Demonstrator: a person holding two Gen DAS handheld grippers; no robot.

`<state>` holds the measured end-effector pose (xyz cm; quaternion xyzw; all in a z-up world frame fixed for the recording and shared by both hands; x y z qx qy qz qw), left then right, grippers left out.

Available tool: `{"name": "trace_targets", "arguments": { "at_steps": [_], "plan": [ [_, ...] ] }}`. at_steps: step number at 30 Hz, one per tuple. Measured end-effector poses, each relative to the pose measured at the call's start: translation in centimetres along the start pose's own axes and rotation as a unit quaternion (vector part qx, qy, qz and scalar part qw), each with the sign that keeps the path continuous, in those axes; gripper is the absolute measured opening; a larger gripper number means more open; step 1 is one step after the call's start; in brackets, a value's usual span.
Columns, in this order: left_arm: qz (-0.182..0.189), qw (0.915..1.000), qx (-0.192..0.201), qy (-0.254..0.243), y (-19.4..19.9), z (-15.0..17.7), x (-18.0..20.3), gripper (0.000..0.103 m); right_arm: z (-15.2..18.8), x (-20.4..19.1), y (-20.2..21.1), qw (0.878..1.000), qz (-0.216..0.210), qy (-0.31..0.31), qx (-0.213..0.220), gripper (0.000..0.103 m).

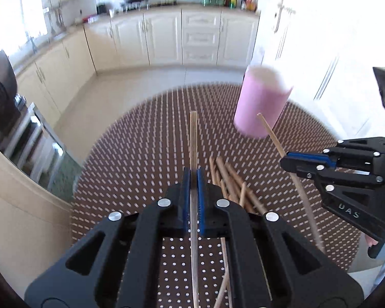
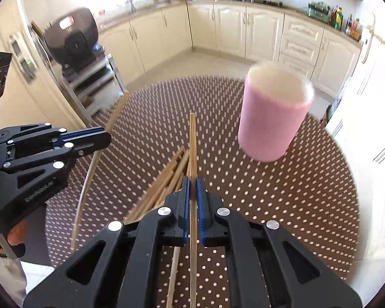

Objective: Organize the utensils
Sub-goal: 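Close the left tool on one chopstick while the right tool grasps another, then carry the left chopstick into the pink cup while the right tool follows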

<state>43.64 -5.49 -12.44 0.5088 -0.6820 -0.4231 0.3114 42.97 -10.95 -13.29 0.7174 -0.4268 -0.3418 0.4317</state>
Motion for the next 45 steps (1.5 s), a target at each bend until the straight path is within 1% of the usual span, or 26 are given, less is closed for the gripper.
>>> {"name": "trace_targets", "arguments": {
  "at_steps": [3,5,9,11,13,15,17,21,23,28,32,34,36,38,41,42,45],
  "plan": [
    [-0.004,0.9994,0.035,-0.003,3.5,-0.5,0.6,0.006,0.3,0.0,3.1,1.0,-0.002,0.003,0.03,0.004],
    [-0.002,0.9984,0.057,-0.007,5.7,-0.6,1.0,0.006,0.4,-0.1,4.4,0.999,-0.002,0.008,0.041,0.004],
    [0.0,0.9955,0.093,-0.012,8.8,-1.1,2.2,0.006,0.6,0.5,7.9,0.997,0.003,0.013,0.077,0.004],
    [0.004,0.9933,0.115,-0.014,10.2,-1.5,3.0,0.006,0.2,0.9,9.6,0.995,0.002,0.013,0.1,0.004],
    [0.008,0.9904,0.137,-0.016,11.5,-2.1,4.0,0.006,-0.4,1.4,10.7,0.992,0.011,0.011,0.124,0.004],
    [0.004,0.9864,0.163,-0.019,12.7,-3.0,4.7,0.006,-1.1,2.2,12.0,0.989,0.015,0.002,0.15,0.004],
    [0.007,0.9833,0.181,-0.02,13.3,-4.4,5.1,0.006,-1.6,2.8,13.3,0.984,0.026,-0.007,0.178,0.004],
    [0.015,0.9775,0.21,-0.011,14.4,-7.9,6.1,0.006,-3.4,5.2,16.0,0.968,0.035,-0.038,0.244,0.004],
    [0.02,0.9738,0.226,-0.004,15.0,-9.6,6.3,0.006,-4.3,6.5,17.3,0.958,0.043,-0.051,0.28,0.004],
    [0.036,0.9641,0.263,0.009,16.1,-12.6,7.2,0.006,-6.4,8.4,18.8,0.935,0.044,-0.072,0.345,0.004],
    [0.037,0.9557,0.291,0.016,16.0,-14.3,7.5,0.006,-7.5,9.7,20.2,0.915,0.047,-0.087,0.39,0.004],
    [0.037,0.9537,0.298,0.012,15.4,-15.0,7.6,0.006,-7.8,10.2,20.3,0.907,0.062,-0.095,0.406,0.004],
    [0.031,0.9553,0.294,0.006,14.3,-15.6,7.9,0.006,-8.0,11.2,19.8,0.9,0.074,-0.102,0.418,0.004],
    [0.031,0.9567,0.289,0.005,13.2,-15.8,8.0,0.006,-8.3,11.9,18.9,0.897,0.075,-0.106,0.422,0.004],
    [0.028,0.9603,0.277,-0.002,11.6,-15.8,8.4,0.006,-8.5,12.6,17.5,0.898,0.074,-0.111,0.419,0.004],
    [0.027,0.9618,0.272,-0.007,11.0,-15.7,8.5,0.006,-9.1,12.6,17.2,0.9,0.073,-0.111,0.415,0.004],
    [0.021,0.9652,0.26,-0.02,9.5,-15.3,8.8,0.006,-9.1,12.5,16.0,0.906,0.076,-0.108,0.401,0.004]
  ]
}}
Point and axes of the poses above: each gripper's, at about its wrist camera, not at the fingertips, and y roughly against the way its jaws point, x to its right, z to its underside, the point moved 10 cm from there along -y, roughly the way its jaws point, and after that the axes turned 15 degrees about -x, right-handed, at the moved point
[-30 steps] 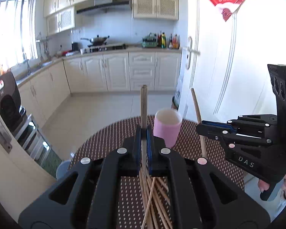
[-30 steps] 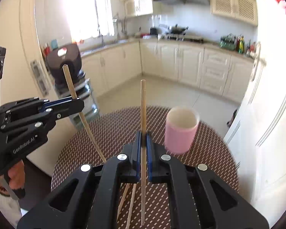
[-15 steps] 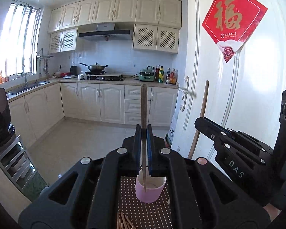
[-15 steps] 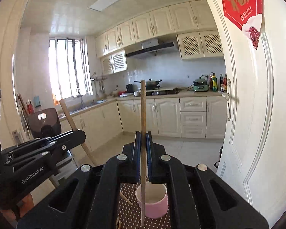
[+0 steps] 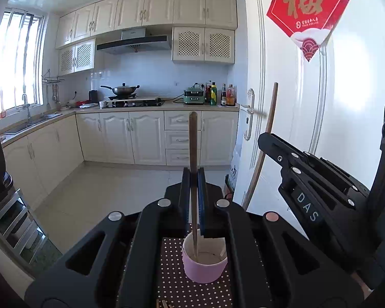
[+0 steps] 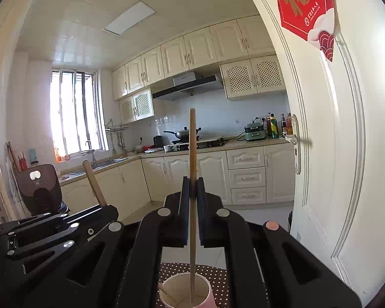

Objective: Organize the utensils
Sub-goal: 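Carry the left chopstick into the pink cup while the right tool follows, then open the left tool in the cup while the right tool releases its chopstick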

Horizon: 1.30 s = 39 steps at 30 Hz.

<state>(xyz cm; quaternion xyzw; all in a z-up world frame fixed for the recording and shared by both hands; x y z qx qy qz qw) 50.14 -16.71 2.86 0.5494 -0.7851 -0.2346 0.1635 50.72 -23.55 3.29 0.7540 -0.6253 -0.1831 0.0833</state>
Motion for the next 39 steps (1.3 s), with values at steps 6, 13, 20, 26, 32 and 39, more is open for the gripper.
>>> {"name": "trace_targets", "arguments": {
  "at_steps": [6,13,20,26,32,39],
  "plan": [
    [0.001,0.9994,-0.033,-0.011,-2.0,2.0,0.2,0.006,1.5,-0.3,-1.0,1.0,-0.007,0.006,-0.03,0.004],
    [-0.002,0.9988,-0.047,-0.016,-2.7,3.0,0.4,0.006,2.9,-0.3,-1.7,0.998,-0.015,0.008,-0.057,0.004],
    [-0.008,0.9975,-0.066,-0.024,-3.3,3.7,0.6,0.007,4.4,0.2,-2.0,0.996,-0.014,0.004,-0.083,0.004],
    [-0.015,0.9967,-0.074,-0.031,-3.6,4.1,0.7,0.007,5.1,0.6,-2.1,0.995,-0.009,0.001,-0.098,0.004],
    [-0.037,0.9972,-0.057,-0.032,-2.7,3.9,0.3,0.059,5.2,0.5,-1.5,0.994,-0.015,-0.007,-0.106,0.008],
    [-0.043,0.9972,-0.056,-0.026,-1.1,4.2,-1.0,0.065,5.2,0.2,-0.3,0.994,-0.014,-0.009,-0.112,0.012]
  ]
}}
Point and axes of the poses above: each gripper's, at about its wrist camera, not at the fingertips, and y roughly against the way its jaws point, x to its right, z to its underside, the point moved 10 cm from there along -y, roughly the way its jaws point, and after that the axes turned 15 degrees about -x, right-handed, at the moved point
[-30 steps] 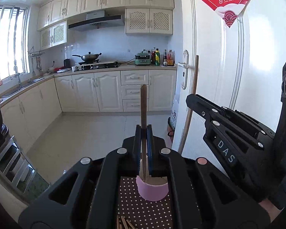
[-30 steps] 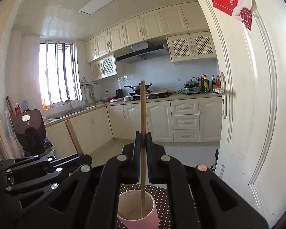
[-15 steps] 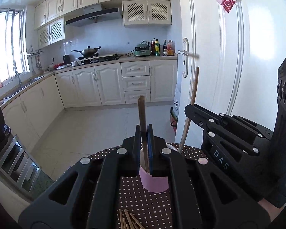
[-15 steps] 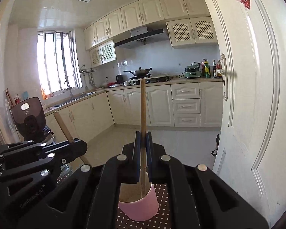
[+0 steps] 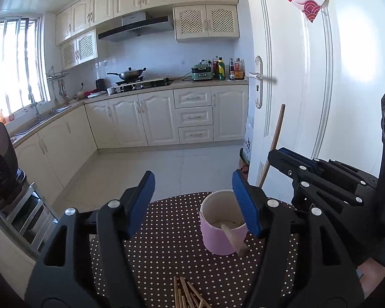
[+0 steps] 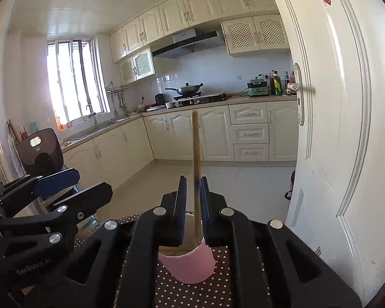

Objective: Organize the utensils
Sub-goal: 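Open the left tool in the cup while the right tool releases its chopstick, then grasp another chopstick with the left tool while the right tool grasps one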

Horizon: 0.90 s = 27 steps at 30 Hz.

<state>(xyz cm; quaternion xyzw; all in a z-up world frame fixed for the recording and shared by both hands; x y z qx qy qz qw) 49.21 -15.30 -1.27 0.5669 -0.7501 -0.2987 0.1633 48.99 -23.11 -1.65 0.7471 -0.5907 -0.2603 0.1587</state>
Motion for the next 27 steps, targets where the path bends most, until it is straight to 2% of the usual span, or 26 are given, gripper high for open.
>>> {"name": "trace_targets", "arguments": {
  "at_steps": [5,11,15,23,27],
  "plan": [
    [-0.005,1.0,-0.003,0.002,1.4,1.0,-1.0,0.067,0.4,-0.4,1.6,1.0,-0.007,-0.005,-0.004,0.027],
    [-0.005,0.9999,-0.009,0.003,3.7,3.1,-2.8,0.068,1.6,-1.5,3.6,1.0,-0.005,0.006,-0.016,0.031],
    [-0.005,0.9996,-0.028,0.003,4.5,5.7,-4.0,0.069,3.6,-2.3,4.0,0.999,-0.008,0.015,-0.039,0.035],
    [0.033,0.9924,-0.118,-0.003,2.4,12.8,-4.4,0.068,9.4,-4.1,2.5,0.992,-0.022,0.033,-0.116,0.035],
    [0.041,0.9853,-0.164,-0.022,0.7,16.0,-3.1,0.068,13.0,-4.6,0.5,0.983,-0.032,0.032,-0.176,0.035]
  ]
}}
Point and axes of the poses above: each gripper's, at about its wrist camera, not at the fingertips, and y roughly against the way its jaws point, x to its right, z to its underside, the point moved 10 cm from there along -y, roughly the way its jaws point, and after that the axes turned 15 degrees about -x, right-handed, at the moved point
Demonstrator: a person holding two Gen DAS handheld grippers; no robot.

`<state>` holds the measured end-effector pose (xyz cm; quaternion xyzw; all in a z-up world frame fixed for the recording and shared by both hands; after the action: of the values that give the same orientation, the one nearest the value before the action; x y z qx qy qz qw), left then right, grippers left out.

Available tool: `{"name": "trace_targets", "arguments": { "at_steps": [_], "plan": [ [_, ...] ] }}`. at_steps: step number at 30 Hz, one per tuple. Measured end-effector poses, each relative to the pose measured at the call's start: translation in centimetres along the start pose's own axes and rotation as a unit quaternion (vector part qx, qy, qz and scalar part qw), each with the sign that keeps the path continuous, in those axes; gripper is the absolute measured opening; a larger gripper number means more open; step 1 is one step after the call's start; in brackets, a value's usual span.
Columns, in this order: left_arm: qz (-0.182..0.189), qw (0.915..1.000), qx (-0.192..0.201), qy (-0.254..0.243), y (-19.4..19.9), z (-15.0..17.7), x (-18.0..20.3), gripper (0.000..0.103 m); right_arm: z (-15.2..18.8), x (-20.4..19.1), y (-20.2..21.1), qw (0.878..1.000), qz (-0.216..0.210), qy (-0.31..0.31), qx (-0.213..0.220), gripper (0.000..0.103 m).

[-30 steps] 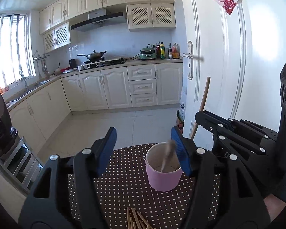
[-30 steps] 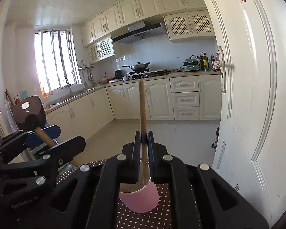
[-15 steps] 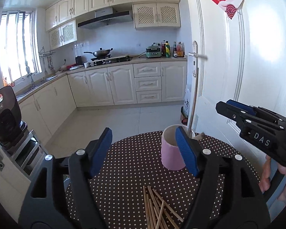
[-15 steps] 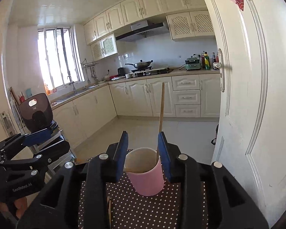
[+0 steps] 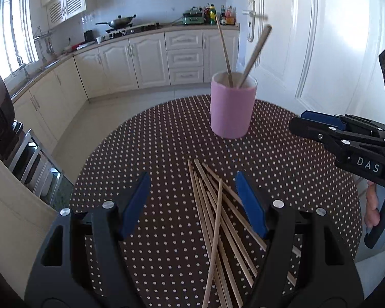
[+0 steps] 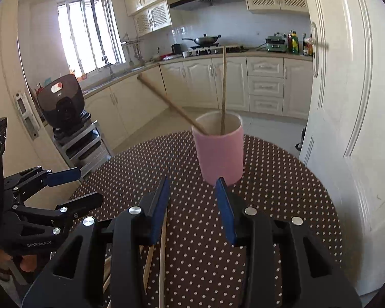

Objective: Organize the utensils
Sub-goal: 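Grasp another chopstick with the left tool while the right tool grasps one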

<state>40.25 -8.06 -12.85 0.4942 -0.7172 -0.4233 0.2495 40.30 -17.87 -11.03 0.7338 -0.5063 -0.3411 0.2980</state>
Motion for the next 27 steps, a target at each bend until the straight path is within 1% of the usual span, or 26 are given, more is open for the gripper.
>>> {"name": "trace_targets", "arguments": {
  "at_steps": [1,3,5,6,8,9,13,16,17,19,20,21,22,24,27],
  "plan": [
    [0.001,0.9999,-0.015,-0.005,-0.8,0.5,0.4,0.067,0.7,-0.1,-0.7,1.0,-0.003,-0.002,-0.014,0.035],
    [0.006,0.9983,-0.057,-0.015,-2.7,1.7,1.1,0.054,2.0,0.1,-2.2,0.999,-0.01,-0.008,-0.044,0.035],
    [0.01,0.995,-0.098,-0.019,-4.5,2.9,1.8,0.047,3.0,0.3,-3.6,0.997,-0.019,-0.013,-0.072,0.035],
    [0.01,0.9934,-0.112,-0.02,-5.2,3.1,2.0,0.044,3.3,0.4,-3.9,0.997,-0.022,-0.013,-0.079,0.035],
    [0.009,0.9917,-0.126,-0.022,-6.1,3.4,2.2,0.041,4.0,0.3,-4.6,0.995,-0.024,-0.01,-0.094,0.035],
    [0.009,0.9907,-0.134,-0.022,-6.6,3.6,2.3,0.037,4.3,0.3,-4.8,0.995,-0.025,-0.009,-0.097,0.035],
    [0.006,0.9879,-0.154,-0.019,-8.0,3.8,2.5,0.036,5.3,0.0,-5.6,0.993,-0.03,-0.004,-0.112,0.035],
    [0.012,0.9872,-0.159,-0.012,-8.5,3.6,2.5,0.034,5.7,-0.1,-6.1,0.992,-0.026,0.001,-0.121,0.035],
    [0.016,0.987,-0.159,-0.01,-8.5,3.5,2.6,0.032,5.7,-0.1,-6.3,0.992,-0.027,0.002,-0.124,0.035],
    [0.02,0.9868,-0.16,-0.01,-8.5,3.3,2.6,0.024,5.7,-0.3,-6.6,0.991,-0.03,0.004,-0.128,0.035],
    [0.021,0.9867,-0.161,-0.01,-8.5,3.1,2.5,0.016,5.8,-0.4,-6.7,0.991,-0.029,0.006,-0.13,0.035],
    [0.019,0.9865,-0.163,-0.011,-8.6,3.0,2.4,0.014,5.8,-0.5,-6.8,0.991,-0.029,0.008,-0.131,0.035],
    [0.019,0.9865,-0.162,-0.012,-8.8,2.9,2.6,0.013,5.8,-0.8,-7.0,0.99,-0.03,0.01,-0.134,0.035],
    [0.018,0.9867,-0.161,-0.008,-8.8,2.8,2.5,0.008,5.8,-1.0,-7.2,0.99,-0.031,0.012,-0.137,0.035],
    [0.023,0.9867,-0.161,-0.001,-9.0,2.6,2.4,0.006,5.7,-1.7,-7.6,0.988,-0.031,0.023,-0.147,0.035]
  ]
}}
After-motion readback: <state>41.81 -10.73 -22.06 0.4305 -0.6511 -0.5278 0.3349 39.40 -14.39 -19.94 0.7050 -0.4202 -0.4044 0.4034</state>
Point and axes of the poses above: each gripper's, at about its wrist camera, not at the fingertips, and y roughly against the way its jaws point, x to its right, z to its underside, the point moved 10 cm from there along -y, roughly the way its jaws point, and after that the axes turned 15 degrees about -x, right-handed, at the moved point
